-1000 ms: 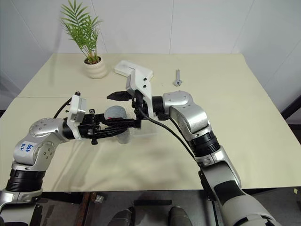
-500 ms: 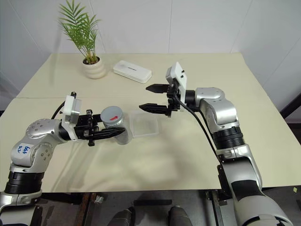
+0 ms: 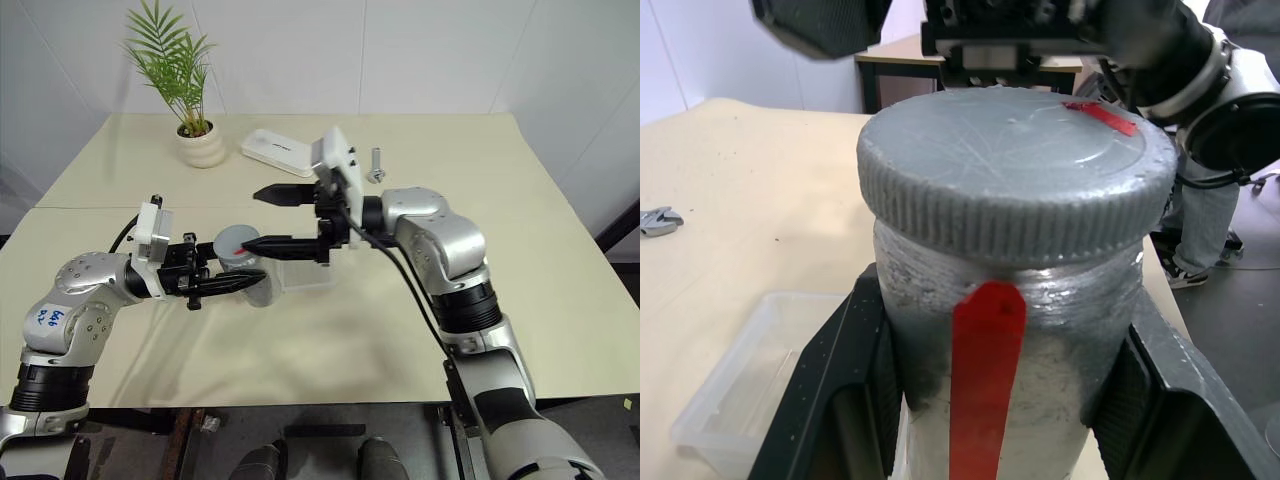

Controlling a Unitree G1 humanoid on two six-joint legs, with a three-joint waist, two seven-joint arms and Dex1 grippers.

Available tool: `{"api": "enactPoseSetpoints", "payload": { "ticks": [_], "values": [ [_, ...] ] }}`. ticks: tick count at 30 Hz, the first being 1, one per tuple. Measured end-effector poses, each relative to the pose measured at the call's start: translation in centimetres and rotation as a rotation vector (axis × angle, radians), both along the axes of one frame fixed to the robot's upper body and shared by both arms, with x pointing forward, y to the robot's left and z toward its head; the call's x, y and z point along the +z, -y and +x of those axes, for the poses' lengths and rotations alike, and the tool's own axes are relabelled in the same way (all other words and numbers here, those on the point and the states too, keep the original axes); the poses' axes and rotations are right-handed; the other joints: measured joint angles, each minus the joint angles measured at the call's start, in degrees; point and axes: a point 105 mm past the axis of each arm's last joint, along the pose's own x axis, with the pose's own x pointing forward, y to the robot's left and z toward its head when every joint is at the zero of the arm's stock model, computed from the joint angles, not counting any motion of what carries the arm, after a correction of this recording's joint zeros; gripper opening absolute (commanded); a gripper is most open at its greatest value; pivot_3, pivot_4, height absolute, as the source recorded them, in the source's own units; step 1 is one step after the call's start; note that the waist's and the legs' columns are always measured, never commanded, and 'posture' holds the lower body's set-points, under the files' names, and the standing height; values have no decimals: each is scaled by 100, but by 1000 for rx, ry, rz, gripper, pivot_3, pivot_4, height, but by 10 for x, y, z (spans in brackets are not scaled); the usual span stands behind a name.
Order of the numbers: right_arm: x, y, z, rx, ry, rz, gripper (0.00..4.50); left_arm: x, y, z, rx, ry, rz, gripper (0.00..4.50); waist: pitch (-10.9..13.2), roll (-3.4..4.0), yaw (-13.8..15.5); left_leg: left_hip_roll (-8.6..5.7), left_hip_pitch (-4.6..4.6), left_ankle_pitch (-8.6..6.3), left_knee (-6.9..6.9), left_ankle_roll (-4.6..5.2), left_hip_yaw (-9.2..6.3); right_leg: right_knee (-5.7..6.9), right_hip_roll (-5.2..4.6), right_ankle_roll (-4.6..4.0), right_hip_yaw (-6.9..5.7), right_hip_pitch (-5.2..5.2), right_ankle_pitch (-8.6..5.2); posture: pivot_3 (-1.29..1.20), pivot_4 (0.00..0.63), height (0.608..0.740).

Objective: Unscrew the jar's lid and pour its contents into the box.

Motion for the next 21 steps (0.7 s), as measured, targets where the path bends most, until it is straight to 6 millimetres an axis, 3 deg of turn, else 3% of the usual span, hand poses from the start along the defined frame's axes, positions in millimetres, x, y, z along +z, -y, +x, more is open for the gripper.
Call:
{"api": "enactPoseSetpoints", "payload": {
  "ticks": [13, 21],
  "values": [
    [-11, -24, 3, -46, 14, -31, 4478, -1, 1, 1, 3, -10, -2, 1986, 0, 0, 12, 0, 0, 0, 0, 0, 0, 0, 0, 0, 0, 0, 0, 0, 150, 740],
    [-11, -23, 10, -54, 18, -25, 4478, -1, 1, 3, 25, -10, -6, 1986, 0, 0, 13, 0, 0, 0, -1, 0, 0, -1, 0, 0, 0, 0, 0, 0, 150, 740]
  ]
}}
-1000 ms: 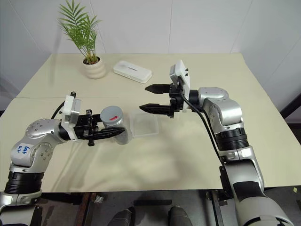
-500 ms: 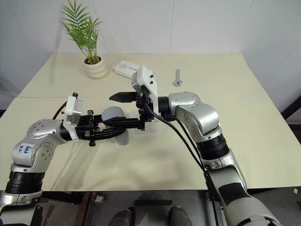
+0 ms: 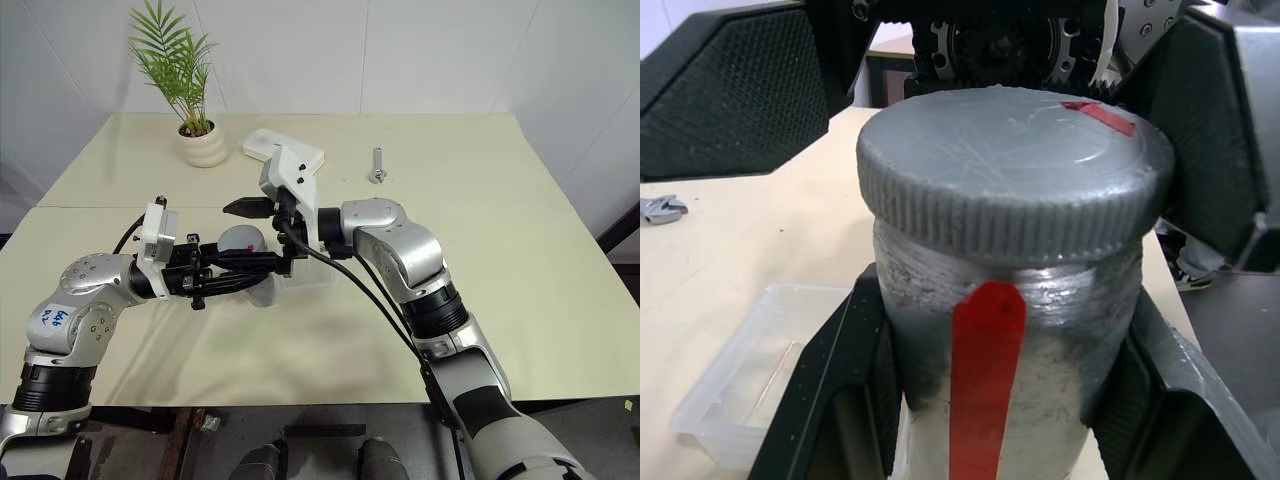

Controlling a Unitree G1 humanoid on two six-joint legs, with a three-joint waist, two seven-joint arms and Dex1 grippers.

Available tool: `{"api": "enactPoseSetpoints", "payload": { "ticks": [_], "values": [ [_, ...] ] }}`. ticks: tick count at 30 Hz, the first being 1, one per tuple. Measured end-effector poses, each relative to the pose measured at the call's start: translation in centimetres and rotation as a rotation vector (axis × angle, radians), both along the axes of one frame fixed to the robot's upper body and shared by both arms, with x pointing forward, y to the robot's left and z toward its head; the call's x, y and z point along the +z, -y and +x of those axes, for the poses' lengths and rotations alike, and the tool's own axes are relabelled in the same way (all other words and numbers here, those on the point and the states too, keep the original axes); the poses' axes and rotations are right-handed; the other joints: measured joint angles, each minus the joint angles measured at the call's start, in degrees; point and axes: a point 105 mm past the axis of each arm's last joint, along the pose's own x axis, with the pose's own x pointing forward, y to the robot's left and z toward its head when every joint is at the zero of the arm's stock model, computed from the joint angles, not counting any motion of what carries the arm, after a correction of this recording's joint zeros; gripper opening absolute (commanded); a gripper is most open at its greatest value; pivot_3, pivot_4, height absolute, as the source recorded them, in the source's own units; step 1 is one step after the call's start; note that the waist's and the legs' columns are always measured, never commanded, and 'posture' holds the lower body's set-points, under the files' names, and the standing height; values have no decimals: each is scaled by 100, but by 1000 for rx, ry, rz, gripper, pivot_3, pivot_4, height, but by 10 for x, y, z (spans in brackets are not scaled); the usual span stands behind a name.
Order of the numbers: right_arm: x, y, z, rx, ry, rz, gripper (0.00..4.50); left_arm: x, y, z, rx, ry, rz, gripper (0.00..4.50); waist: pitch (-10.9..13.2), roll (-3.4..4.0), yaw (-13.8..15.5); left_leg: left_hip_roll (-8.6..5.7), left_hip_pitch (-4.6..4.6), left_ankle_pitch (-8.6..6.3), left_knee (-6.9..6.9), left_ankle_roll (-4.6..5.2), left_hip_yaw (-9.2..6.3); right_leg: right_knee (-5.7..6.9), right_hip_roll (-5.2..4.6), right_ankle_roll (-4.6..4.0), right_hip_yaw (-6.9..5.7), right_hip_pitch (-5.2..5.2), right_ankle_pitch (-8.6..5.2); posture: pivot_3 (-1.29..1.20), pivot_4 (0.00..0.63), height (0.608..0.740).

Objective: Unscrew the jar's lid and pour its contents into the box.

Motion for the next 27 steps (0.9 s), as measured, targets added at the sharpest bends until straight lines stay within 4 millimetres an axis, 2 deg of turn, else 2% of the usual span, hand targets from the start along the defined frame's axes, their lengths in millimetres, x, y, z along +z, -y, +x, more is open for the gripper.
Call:
{"api": "enactPoseSetpoints", "payload": {
  "ticks": [5, 12, 15, 18, 22, 27],
  "values": [
    [0, 8, 3, 3, 12, -4, 4478, -1, -1, 2, 15, -3, -1, 1986, 0, 0, 3, 0, 0, 0, 0, 0, 0, 0, 0, 0, 0, 0, 0, 0, 150, 740],
    [1, 33, 13, -11, 21, -13, 4478, 0, -5, 5, 49, -7, -10, 1986, 0, 0, 2, 0, 0, 0, 0, 0, 0, -1, 0, 0, 0, 0, 0, 0, 150, 740],
    [4, 71, 40, -172, 7, -6, 4478, 0, -4, 0, 18, 6, -5, 1986, 0, -1, 25, -2, -2, 0, 1, 0, 2, -5, -1, 0, 1, 1, 0, 0, 150, 740],
    [8, 89, 44, -210, 1, 11, 4478, -4, -4, -3, 12, -8, -2, 1986, 0, 0, 10, -1, 0, -1, -3, 1, 3, -7, 0, 0, 2, 1, 0, 0, 150, 740],
    [14, 88, 34, -161, -16, 37, 4478, -4, -4, -3, 9, -6, -1, 1986, 0, 0, -69, 1, 5, -1, -8, 1, 7, -4, 1, -2, 5, 0, -1, 0, 150, 740],
    [21, 69, 13, -40, -26, 76, 4478, -4, -4, -3, 7, -6, 0, 1986, 0, 0, -96, 1, 5, -1, -5, 1, 7, -1, 1, -1, 6, 1, -1, 0, 150, 740]
  ]
}}
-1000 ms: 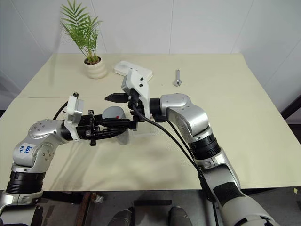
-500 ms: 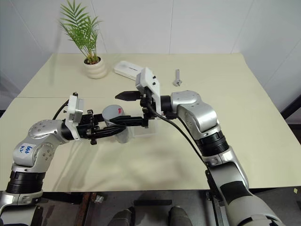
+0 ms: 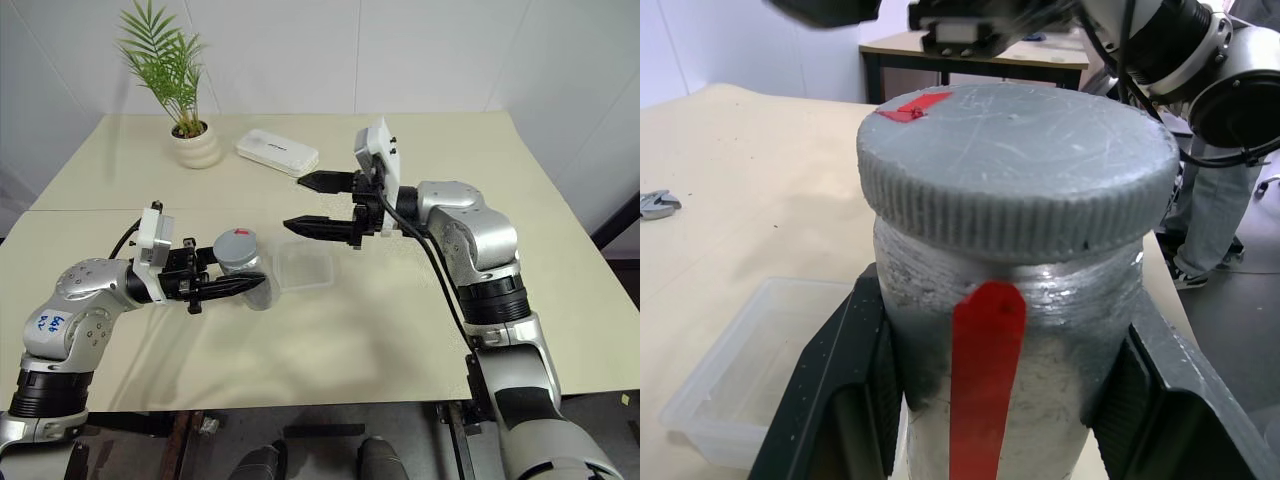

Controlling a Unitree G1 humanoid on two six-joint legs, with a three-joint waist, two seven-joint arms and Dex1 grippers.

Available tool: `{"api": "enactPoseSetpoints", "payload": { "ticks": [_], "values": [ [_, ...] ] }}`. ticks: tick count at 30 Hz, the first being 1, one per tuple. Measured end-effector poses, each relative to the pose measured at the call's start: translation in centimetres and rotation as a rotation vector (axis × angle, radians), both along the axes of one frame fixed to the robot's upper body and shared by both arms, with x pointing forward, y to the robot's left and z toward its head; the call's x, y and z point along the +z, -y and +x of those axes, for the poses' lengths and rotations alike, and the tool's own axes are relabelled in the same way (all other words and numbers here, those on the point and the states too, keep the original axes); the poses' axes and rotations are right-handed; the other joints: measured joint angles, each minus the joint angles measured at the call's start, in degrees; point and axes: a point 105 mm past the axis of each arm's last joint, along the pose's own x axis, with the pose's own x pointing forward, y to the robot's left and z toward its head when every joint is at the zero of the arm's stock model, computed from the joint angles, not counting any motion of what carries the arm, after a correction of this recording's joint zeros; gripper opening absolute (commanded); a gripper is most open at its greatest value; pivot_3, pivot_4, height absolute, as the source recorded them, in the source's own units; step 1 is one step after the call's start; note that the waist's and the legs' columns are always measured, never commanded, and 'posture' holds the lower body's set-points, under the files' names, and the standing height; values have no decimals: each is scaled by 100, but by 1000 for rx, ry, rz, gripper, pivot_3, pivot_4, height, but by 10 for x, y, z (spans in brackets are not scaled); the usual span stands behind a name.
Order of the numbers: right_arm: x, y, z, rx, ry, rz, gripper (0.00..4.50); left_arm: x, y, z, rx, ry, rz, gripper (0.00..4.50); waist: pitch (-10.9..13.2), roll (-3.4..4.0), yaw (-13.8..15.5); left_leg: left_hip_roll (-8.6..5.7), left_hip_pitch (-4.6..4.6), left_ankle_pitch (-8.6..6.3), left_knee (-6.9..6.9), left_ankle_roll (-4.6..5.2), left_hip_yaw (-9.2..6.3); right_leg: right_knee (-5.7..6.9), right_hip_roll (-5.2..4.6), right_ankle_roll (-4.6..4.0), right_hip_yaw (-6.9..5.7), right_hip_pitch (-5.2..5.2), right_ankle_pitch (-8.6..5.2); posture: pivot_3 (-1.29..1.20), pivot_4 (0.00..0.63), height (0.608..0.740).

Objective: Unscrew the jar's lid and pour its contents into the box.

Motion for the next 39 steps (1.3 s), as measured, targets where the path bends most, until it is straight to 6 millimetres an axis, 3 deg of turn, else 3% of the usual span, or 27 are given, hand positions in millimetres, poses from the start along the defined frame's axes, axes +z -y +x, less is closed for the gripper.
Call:
{"api": "enactPoseSetpoints", "payload": {
  "ticks": [9, 16, 25, 39],
  "values": [
    [-11, -44, -23, 99, 15, -60, 4478, 0, 1, -1, -4, -1, 2, 1986, 0, 0, -7, 0, 0, 0, 0, 0, -1, 1, 0, 0, 0, 0, 0, 0, 150, 740],
    [-14, -63, -28, 108, 22, -97, 4478, 0, 2, -1, -9, 0, 5, 1986, 0, 0, -8, 0, 0, 0, 1, 0, -1, 2, 0, 0, 0, 0, 0, 0, 150, 740],
    [-21, -70, -20, 67, 19, -133, 4478, -1, 4, -2, -14, -6, 11, 1986, 0, 0, -18, 0, 1, 0, 0, 0, -1, 3, 0, 0, 0, 0, 0, 0, 150, 740],
    [-24, -60, -14, 71, 18, -155, 4478, -2, 3, 0, 0, -19, 14, 1986, 0, 0, -22, 0, 1, 0, 0, 0, -1, 2, 0, 0, 0, 0, 0, 0, 150, 740]
  ]
}}
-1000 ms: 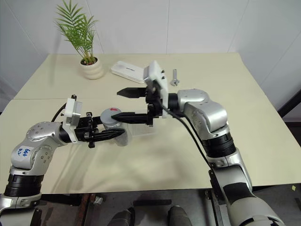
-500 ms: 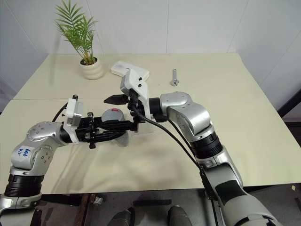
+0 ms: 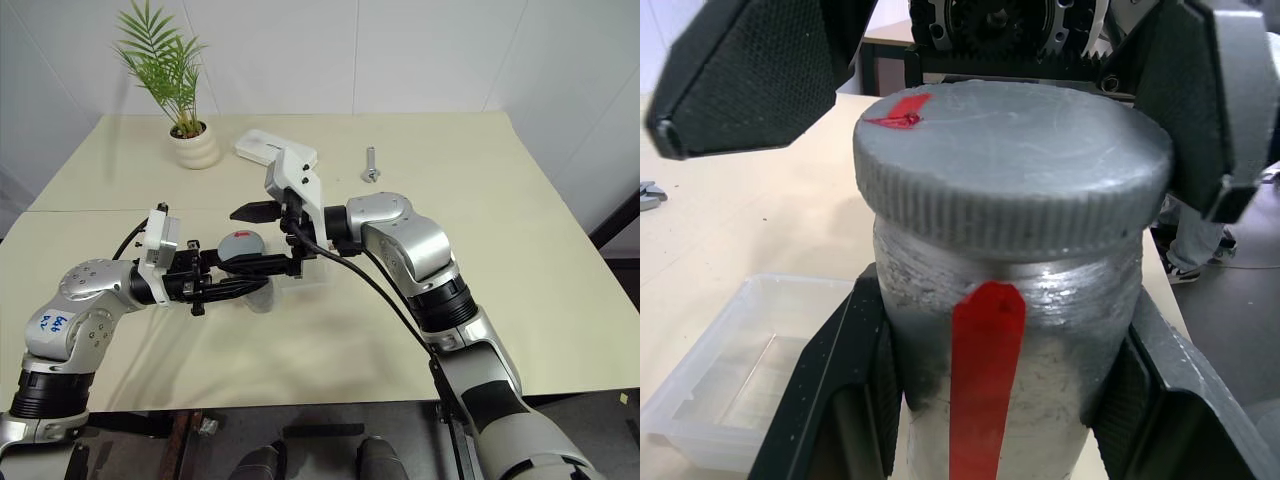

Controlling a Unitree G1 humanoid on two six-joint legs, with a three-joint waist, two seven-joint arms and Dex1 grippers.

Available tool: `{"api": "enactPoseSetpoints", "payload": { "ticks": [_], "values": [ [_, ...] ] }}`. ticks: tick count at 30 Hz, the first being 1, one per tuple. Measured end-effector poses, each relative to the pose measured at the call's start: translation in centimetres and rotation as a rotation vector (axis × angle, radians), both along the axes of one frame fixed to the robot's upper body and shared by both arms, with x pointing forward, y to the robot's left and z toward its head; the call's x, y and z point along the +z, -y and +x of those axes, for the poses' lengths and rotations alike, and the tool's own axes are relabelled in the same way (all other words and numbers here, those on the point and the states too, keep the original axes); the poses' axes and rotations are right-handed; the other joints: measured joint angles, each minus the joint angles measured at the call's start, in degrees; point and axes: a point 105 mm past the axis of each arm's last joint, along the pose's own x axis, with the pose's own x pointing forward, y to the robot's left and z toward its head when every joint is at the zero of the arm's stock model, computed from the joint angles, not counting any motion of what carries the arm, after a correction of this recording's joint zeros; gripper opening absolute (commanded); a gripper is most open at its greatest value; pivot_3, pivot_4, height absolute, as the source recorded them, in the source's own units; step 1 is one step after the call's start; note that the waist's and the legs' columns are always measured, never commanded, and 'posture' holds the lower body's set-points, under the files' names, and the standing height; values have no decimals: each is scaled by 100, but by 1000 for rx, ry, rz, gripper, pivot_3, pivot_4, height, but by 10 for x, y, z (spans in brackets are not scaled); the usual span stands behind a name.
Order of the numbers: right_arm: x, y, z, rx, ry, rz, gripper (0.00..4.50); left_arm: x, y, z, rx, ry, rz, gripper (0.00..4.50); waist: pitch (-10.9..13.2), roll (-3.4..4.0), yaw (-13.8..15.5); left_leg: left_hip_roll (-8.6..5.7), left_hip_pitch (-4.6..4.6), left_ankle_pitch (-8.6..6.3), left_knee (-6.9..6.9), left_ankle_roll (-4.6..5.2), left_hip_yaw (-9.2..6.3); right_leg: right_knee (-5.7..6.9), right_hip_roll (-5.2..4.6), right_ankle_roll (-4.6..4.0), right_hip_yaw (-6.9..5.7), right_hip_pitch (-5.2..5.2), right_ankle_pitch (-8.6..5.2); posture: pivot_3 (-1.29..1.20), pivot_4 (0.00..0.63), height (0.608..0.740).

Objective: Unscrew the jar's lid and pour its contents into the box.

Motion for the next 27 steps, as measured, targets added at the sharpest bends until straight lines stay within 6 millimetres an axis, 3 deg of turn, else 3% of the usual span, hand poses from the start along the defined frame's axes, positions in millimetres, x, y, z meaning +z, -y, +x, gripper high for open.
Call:
{"api": "enactPoseSetpoints", "payload": {
  "ticks": [27],
  "values": [
    [-7, 18, 6, -9, -43, -21, 4478, -1, -3, 1, 23, -11, 7, 1986, 0, 0, 1, 0, 0, 0, 0, 0, 0, 0, 0, 0, 0, 0, 0, 0, 150, 740]
  ]
}}
